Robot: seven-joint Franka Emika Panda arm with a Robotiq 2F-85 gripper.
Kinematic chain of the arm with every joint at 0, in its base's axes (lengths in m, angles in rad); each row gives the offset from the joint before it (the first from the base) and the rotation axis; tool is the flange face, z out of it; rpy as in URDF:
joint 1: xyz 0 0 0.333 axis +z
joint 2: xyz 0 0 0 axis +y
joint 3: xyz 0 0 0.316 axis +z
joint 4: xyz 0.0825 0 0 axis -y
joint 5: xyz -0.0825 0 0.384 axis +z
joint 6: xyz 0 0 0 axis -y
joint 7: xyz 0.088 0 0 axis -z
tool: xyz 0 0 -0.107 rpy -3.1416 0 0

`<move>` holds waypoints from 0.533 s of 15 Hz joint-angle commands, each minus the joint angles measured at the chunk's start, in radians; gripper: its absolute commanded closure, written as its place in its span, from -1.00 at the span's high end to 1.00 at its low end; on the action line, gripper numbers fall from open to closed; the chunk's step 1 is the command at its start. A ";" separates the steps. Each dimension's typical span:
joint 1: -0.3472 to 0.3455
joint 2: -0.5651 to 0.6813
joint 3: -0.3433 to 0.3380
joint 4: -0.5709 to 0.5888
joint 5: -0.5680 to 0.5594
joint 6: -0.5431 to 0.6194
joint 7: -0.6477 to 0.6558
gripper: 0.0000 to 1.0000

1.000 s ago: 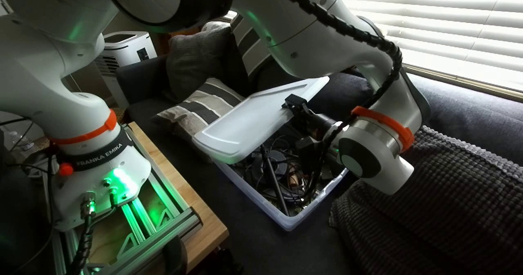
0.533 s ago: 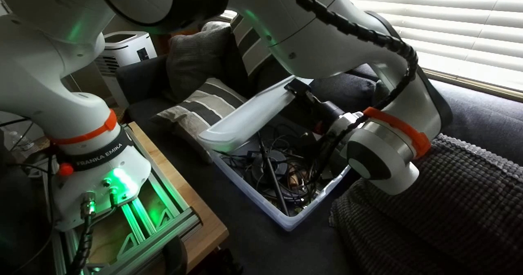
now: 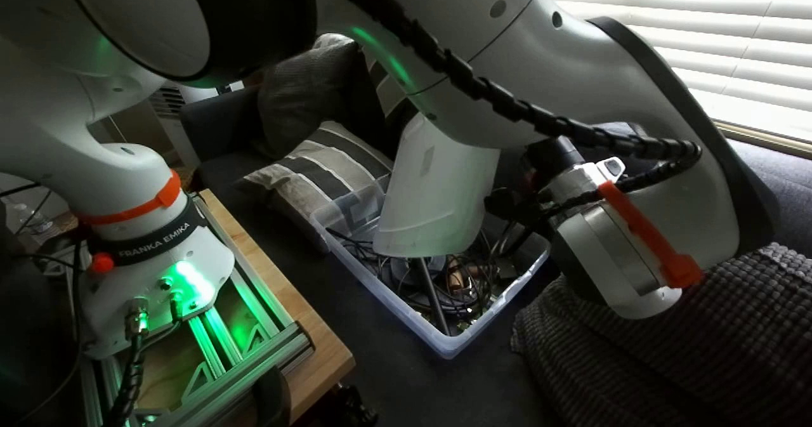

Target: Remove the lid from the bowl

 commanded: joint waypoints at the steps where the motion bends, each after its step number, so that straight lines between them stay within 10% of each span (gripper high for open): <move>1: 0.004 0.051 -0.019 0.060 0.177 0.028 0.014 -1.00; 8: 0.124 0.057 -0.193 0.091 0.352 0.234 -0.145 -1.00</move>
